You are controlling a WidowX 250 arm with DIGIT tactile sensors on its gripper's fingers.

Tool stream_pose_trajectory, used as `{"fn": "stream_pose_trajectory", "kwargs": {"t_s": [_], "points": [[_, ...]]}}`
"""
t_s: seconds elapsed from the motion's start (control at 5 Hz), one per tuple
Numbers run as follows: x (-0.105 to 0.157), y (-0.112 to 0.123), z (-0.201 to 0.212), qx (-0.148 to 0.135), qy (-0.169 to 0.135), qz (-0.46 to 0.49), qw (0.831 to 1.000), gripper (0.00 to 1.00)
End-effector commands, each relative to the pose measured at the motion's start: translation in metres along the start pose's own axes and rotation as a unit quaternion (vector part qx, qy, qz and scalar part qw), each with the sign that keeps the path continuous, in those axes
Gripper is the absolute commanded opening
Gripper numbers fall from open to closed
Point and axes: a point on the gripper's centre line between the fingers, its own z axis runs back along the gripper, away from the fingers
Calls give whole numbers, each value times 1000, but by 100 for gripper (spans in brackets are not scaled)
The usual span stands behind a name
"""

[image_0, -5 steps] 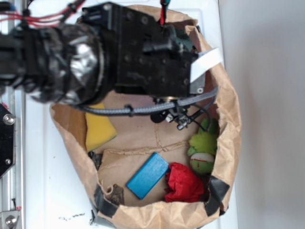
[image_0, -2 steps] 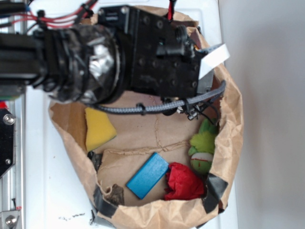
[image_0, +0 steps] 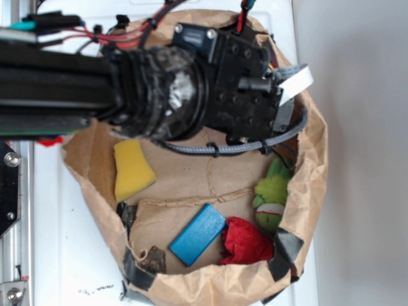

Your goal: Grab the blue cloth.

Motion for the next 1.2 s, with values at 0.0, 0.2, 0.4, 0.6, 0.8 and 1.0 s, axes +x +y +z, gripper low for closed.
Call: {"fn": "stream_pose_trajectory", "kwargs": {"t_s": [0.0, 0.2, 0.4, 0.6, 0.8, 1.0], "points": [[13, 10, 23, -25, -15, 6, 1000, 97], [13, 10, 26, -32, -11, 7, 999, 0], [12, 10, 26, -32, -15, 3, 999, 0], [11, 9, 27, -33, -19, 2, 999, 0], [12, 8, 28, -35, -19, 2, 999, 0], [13, 7, 29, -39, -18, 2, 999, 0]]}}
